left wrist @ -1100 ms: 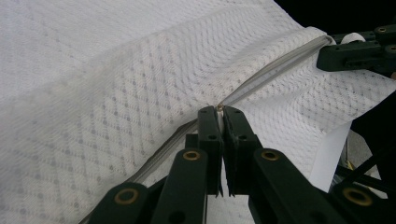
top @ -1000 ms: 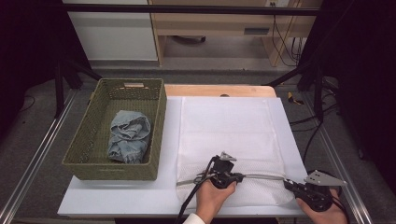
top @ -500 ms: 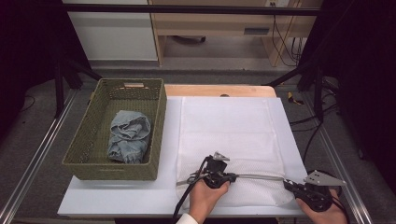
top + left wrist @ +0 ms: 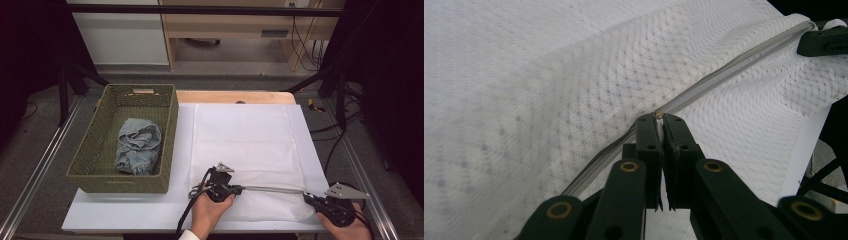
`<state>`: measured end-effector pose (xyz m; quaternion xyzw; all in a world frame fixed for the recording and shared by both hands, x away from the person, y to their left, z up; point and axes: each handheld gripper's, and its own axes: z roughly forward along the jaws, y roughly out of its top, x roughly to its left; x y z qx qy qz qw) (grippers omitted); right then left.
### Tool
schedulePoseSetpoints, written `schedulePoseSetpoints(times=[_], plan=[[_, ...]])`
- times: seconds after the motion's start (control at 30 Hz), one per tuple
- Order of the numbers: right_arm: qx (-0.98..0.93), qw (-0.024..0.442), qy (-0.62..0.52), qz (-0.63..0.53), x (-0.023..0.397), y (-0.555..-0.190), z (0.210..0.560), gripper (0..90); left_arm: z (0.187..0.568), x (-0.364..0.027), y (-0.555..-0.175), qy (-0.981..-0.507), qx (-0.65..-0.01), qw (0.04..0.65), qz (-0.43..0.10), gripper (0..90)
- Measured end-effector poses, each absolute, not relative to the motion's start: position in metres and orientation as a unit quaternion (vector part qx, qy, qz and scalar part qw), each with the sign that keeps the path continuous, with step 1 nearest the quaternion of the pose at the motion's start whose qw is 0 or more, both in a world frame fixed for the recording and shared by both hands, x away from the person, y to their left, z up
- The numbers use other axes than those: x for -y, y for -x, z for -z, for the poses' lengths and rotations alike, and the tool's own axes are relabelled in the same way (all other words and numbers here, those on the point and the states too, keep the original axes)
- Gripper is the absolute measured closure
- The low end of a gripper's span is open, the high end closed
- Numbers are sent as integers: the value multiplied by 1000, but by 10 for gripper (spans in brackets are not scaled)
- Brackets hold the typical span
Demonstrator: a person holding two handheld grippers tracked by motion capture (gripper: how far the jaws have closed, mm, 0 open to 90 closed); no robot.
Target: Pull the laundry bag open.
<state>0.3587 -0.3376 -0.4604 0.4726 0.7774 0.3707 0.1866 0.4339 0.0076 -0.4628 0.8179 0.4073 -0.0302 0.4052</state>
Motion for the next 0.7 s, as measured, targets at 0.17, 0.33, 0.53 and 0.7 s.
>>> schedulePoseSetpoints(times=[0.17, 0.33, 0.53, 0.7], plan=[[-779, 187, -472, -368, 338, -358, 460, 857, 463, -18, -432, -820, -406, 402, 25, 869], [-779, 187, -472, -368, 337, -358, 461, 857, 463, -29, -429, -818, -410, 403, 22, 869], [-782, 189, -466, -369, 336, -359, 461, 857, 462, -32, -429, -818, -406, 407, 19, 869], [-783, 186, -467, -366, 336, -359, 461, 857, 464, -33, -430, -821, -397, 410, 16, 869]])
